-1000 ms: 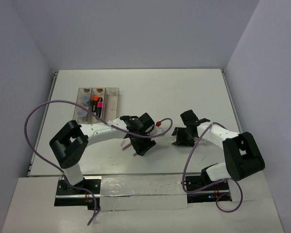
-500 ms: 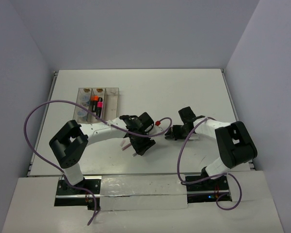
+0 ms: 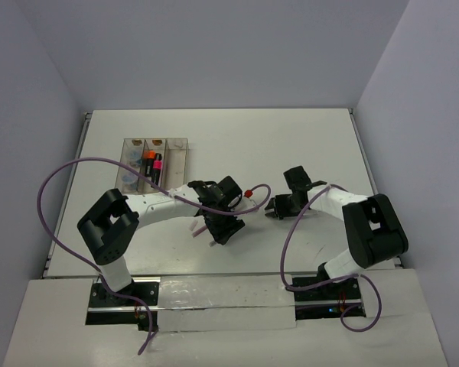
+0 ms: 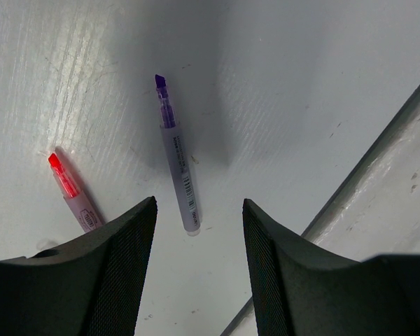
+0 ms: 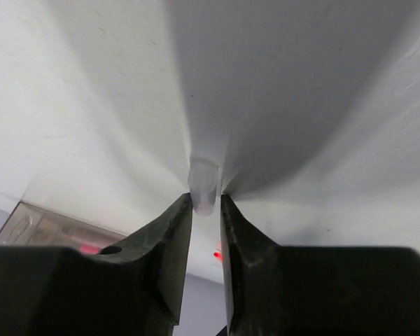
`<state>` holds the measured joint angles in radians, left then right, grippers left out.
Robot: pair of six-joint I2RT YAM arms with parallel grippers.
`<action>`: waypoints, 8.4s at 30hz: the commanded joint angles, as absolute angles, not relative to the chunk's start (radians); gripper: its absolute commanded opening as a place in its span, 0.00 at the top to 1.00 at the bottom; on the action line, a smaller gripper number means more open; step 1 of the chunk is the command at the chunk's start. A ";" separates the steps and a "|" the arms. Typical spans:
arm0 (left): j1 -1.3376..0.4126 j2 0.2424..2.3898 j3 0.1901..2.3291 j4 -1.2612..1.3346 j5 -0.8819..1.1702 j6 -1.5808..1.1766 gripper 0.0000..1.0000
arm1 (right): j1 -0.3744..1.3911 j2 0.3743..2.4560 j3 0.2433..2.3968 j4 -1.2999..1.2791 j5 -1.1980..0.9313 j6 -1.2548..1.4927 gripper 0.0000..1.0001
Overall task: Sort the stationery into containers
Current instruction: Pick up the pen cap from the center of the board, then pick up the pen from the center of the board, then close the pen cap on the pen.
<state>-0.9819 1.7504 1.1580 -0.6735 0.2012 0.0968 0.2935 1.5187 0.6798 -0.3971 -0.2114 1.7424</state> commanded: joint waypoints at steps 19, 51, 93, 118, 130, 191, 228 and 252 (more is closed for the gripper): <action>-0.960 1.710 1.163 -0.684 0.238 0.113 0.40 | 0.264 1.553 0.682 -0.506 -0.052 1.681 0.89; -0.993 1.836 1.200 -0.636 0.185 0.078 0.43 | 0.287 1.355 0.714 -0.293 0.178 1.453 1.00; -0.776 1.493 1.385 -0.628 0.592 0.086 1.00 | 0.288 0.925 0.826 0.180 0.012 0.587 1.00; -0.683 1.373 1.585 -0.812 0.639 0.046 1.00 | 0.558 0.853 0.879 0.281 -0.370 0.305 1.00; -0.672 1.391 1.624 -0.798 0.635 0.035 1.00 | 0.568 0.935 0.900 0.335 -0.468 0.404 1.00; -0.672 1.374 1.600 -0.776 0.595 0.031 1.00 | 0.564 0.959 0.894 0.330 -0.416 0.434 1.00; -0.670 1.419 1.704 -0.744 0.584 0.009 1.00 | 0.555 0.999 0.776 0.460 -0.489 0.589 1.00; -0.654 1.498 1.783 -0.716 0.543 0.044 1.00 | 0.588 1.039 0.803 0.373 -0.462 0.548 1.00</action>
<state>-0.6696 1.5079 1.7309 -0.8790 0.5436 0.0463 0.5534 1.0294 0.7995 0.4734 -0.3725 0.5670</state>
